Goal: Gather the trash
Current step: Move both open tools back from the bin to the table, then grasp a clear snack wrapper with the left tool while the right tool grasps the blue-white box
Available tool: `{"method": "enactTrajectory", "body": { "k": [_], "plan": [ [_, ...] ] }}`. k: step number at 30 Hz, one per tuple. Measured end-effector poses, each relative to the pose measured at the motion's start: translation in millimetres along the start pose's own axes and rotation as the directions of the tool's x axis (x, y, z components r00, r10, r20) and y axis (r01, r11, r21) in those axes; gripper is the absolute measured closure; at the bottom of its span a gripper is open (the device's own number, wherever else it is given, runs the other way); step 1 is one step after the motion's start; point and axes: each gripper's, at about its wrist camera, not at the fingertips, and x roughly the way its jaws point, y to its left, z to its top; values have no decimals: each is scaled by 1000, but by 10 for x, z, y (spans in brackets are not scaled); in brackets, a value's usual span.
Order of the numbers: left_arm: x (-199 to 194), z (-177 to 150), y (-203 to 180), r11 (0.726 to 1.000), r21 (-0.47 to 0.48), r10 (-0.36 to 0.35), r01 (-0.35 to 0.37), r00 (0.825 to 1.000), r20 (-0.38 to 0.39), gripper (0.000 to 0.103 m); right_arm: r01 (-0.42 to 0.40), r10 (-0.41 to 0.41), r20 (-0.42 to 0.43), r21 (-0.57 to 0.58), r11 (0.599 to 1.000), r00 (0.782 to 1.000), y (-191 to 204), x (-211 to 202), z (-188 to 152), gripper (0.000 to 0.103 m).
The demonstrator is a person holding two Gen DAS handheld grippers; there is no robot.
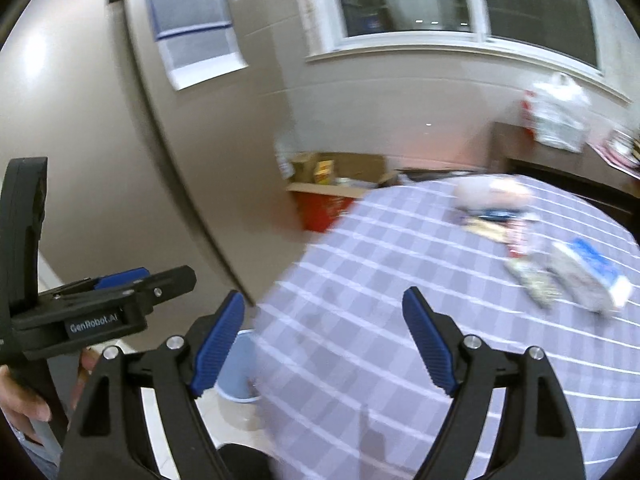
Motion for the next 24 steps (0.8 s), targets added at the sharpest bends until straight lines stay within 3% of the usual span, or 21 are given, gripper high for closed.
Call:
{"method": "enactTrajectory", "body": {
  "k": [4,7,13,17,24],
  "plan": [
    [278,31,-715,995,48,-82,84,995,-57,24,118,-119,16,71,990,993,-767,-250,-61,23],
    [509,15,-1261,989,106,-90,100,991,-96,24,217,-222,15,144,965,975,-1380,-410,-127,23],
    [942,-76,-2107,973,182,-112,140,981,-157,21,251,-261,-3,281,926,965,-2362,-548,-254,23],
    [1313,-48,-2468,974,209,-59,93,985,-162,21,273,-274,-36,263,925,961,-2673,-435,-284,23],
    [1673,-64,-2675,972,234,22,11,990,-140,22,238,-229,-63,240,941,971,-2832,-273,-317,23]
  ]
}}
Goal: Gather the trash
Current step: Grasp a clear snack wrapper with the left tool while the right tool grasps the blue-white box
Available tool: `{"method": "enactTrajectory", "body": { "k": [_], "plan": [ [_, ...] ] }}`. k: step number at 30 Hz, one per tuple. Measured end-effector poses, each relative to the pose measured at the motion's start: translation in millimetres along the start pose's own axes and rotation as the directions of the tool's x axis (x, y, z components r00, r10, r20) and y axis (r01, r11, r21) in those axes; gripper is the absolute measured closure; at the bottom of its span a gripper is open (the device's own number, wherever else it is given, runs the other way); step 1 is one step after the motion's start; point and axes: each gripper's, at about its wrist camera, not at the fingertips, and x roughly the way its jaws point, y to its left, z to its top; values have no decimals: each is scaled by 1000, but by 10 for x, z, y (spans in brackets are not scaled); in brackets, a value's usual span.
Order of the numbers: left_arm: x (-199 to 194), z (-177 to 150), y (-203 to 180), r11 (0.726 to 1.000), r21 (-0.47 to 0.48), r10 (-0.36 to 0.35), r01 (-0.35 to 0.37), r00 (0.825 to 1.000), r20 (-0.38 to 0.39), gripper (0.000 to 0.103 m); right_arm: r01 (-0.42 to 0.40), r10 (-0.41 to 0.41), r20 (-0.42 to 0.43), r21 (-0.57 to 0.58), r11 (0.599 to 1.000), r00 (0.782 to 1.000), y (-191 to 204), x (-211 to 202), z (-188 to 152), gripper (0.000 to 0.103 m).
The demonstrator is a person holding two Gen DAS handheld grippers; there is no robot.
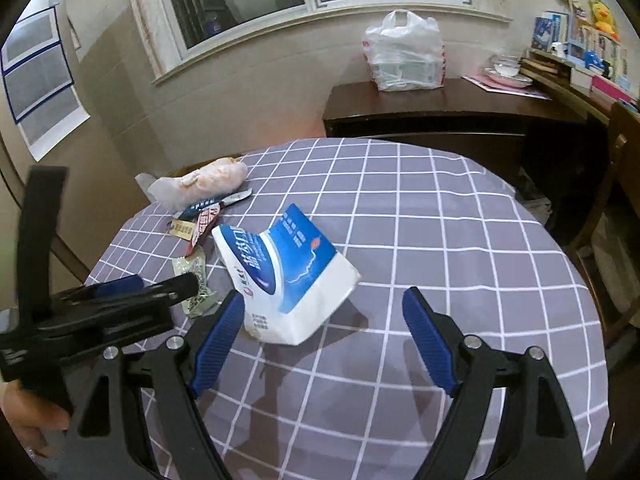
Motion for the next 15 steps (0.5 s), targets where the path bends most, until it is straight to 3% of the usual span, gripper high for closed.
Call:
{"method": "enactTrajectory", "body": {
  "k": [2,7,14,15],
  "plan": [
    [36,12,-11,1000,11,6,-6,1000,7,22,-5,5,2,-17,1000,1000,16,14,23,23],
    [40,12,-33,998,25,-50,50,999,1,43,7,-6,17,-70,998,1000,87,26,112,23],
    [53,-8,-103,994,89,-59,56,998,32,60,-9,10,8,-121,993,1000,222,111,147,23],
    [42,-15,-78,995,87,-52,49,998,39,72,-17,17,4,-126,992,1000,245,125,143,23]
  ]
}}
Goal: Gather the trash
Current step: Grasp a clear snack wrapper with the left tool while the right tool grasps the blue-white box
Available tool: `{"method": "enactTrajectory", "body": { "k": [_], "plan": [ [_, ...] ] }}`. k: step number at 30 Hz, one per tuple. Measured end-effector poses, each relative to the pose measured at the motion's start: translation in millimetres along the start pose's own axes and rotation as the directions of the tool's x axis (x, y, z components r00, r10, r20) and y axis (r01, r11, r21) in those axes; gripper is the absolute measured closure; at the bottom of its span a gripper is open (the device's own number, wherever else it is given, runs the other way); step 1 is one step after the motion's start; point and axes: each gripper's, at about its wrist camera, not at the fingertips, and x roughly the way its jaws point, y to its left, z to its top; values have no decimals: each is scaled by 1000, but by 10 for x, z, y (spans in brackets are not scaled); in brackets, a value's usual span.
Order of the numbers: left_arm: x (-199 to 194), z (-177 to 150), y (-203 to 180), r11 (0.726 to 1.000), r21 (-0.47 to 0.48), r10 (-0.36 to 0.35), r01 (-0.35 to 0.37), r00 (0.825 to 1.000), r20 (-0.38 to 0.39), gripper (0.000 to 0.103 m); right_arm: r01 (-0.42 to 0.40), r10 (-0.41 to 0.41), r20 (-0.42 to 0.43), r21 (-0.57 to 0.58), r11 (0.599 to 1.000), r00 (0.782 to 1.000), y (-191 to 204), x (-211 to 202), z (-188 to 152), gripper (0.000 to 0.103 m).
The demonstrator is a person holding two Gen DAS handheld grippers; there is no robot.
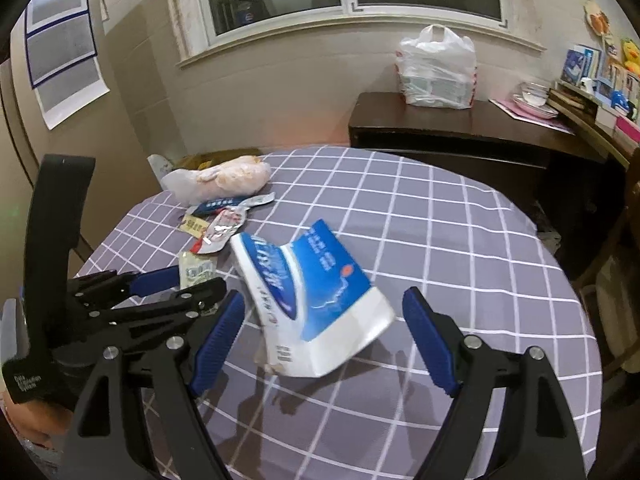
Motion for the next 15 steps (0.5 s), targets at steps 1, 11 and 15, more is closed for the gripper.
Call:
{"method": "enactTrajectory", "body": {
  "k": [1,11,15],
  "plan": [
    [-18,-11,37,1000,-5,-1,1,1000,2,77,7,-7,-2,-9,1000,1000,31,19,-2,23],
    [-185,-152,373,991,-99,-96,95,995,1,92,56,-55,10,-100,993,998,275,104,24,23],
    [-317,-185,538,989,-123,-75,79,997,34,92,110,-103,50,-171,979,993,471,104,45,23]
  ]
}}
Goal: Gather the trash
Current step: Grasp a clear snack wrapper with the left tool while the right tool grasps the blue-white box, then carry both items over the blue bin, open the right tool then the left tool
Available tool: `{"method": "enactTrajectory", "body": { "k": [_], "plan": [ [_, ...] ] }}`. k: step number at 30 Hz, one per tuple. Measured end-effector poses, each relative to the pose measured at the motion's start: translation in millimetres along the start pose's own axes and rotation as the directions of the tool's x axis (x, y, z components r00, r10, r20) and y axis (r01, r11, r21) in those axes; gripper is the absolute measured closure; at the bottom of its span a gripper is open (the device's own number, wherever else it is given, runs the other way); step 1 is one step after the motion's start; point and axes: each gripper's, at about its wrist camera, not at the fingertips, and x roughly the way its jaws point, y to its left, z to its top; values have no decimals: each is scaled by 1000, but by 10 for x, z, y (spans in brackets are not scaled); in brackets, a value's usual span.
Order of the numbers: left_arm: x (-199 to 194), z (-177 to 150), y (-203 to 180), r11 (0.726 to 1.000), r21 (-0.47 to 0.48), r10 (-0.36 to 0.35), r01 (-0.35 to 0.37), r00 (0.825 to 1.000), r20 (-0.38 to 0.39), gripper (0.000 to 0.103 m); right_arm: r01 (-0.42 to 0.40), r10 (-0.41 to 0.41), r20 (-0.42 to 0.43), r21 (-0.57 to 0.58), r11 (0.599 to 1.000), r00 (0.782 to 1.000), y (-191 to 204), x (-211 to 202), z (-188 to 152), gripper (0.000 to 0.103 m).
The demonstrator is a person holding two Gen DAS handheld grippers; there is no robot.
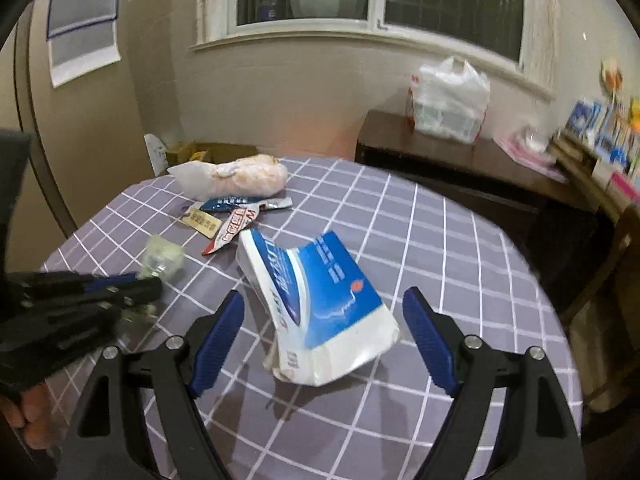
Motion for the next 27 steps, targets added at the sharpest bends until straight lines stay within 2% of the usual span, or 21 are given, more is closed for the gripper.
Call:
{"method": "enactTrajectory", "body": {
  "k": [3,5,7,8,12,16,19,27],
  "plan": [
    [-85,3,107,1000,-10,20,-20,1000,22,92,-30,29,-34,-38,999,999,128,113,14,26],
    [-133,-4,156,999,-9,35,-34,999,31,92,-43,41,-88,-26,999,995,165,242,4,70],
    [-191,-16,219,999,-16,36,-35,999,35,92,-62,60,-144,-10,998,988,190,362,-22,75],
    [-215,-19,248,999,-19,36,-36,999,37,92,-31,28,-142,-23,999,990,214,354,-25,86],
    [-391,-59,390,998,-39,50,-47,996,69,93,-36,36,-146,9,999,989,312,228,-43,88],
    [-593,-111,514,998,-43,46,-42,995,94,93,-63,70,-106,68,996,992,406,-21,0,88],
    [-774,-174,643,998,-54,36,-30,993,112,93,-105,112,-60,117,988,992,503,-267,55,88],
    [-1281,-410,1124,995,-96,39,-24,987,157,93,-215,218,-15,117,970,976,1059,-686,165,88]
  ]
}}
